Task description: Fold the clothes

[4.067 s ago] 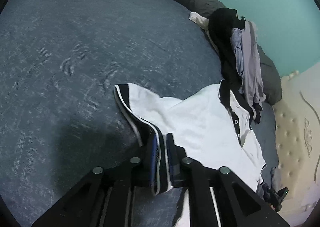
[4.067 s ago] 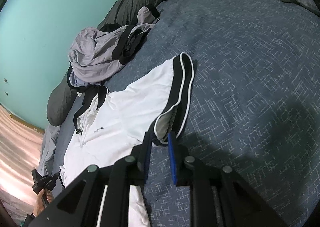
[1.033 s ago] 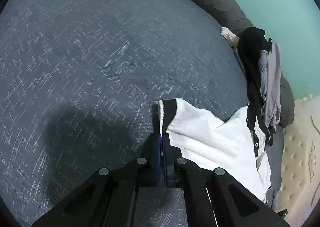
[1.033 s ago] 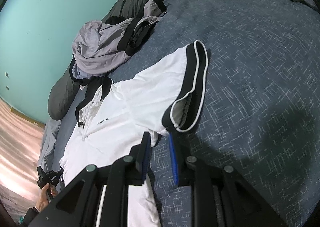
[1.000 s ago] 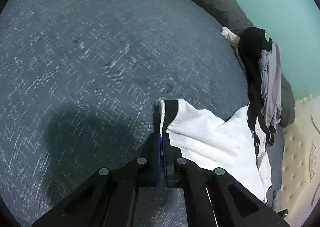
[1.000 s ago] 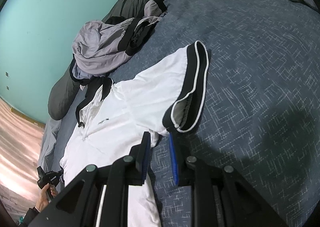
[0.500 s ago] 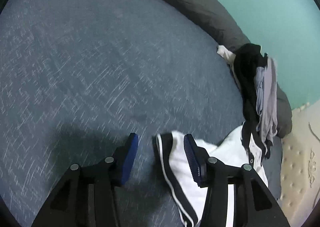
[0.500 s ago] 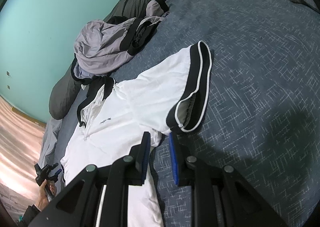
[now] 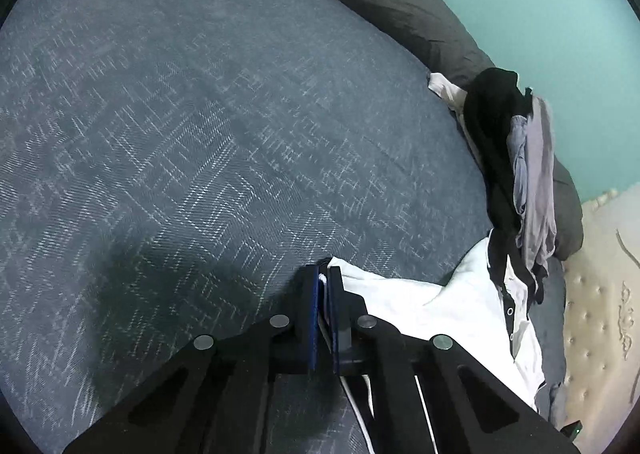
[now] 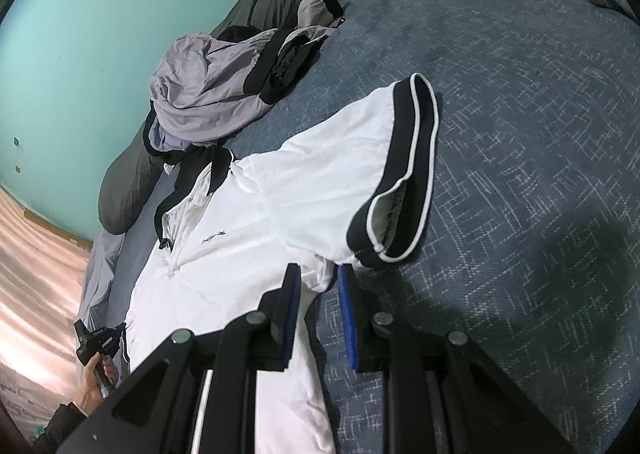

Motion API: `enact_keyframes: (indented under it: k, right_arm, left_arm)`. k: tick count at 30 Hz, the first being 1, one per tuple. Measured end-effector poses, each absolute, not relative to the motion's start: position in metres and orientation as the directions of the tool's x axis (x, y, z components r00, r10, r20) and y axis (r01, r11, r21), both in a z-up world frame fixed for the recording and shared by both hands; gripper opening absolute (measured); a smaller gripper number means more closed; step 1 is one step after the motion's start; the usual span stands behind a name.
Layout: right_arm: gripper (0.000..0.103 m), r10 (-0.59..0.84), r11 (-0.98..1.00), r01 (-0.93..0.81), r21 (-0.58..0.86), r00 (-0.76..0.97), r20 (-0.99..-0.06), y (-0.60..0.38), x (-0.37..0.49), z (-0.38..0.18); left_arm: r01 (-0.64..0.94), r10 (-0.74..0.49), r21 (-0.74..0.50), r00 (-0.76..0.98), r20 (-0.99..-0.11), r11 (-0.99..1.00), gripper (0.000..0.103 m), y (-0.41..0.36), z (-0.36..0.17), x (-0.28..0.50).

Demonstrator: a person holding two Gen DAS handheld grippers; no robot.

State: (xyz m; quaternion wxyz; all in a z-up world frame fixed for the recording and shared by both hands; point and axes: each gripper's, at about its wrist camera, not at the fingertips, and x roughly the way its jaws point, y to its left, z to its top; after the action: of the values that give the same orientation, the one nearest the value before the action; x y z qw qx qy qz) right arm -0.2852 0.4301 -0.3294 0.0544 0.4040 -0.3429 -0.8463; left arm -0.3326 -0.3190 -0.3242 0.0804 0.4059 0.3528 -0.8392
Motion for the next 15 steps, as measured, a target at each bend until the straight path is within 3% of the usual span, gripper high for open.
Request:
enact_keyframes:
  k: [6, 15]
  right_arm:
    - [0.019, -0.382, -0.752, -0.179, 0.634, -0.666, -0.641, 0.427, -0.283, -0.331]
    - [0.019, -0.387, -0.748, -0.176, 0.64, -0.668, -0.635, 0.429, -0.276, -0.331]
  left_arm:
    - [0.478, 0.121, -0.507, -0.63, -0.767, -0.717, 0.004, -0.323, -0.302, -0.323]
    - [0.579, 0.145, -0.497, -0.547, -0.825, -0.646, 0.004, -0.34, -0.327, -0.341]
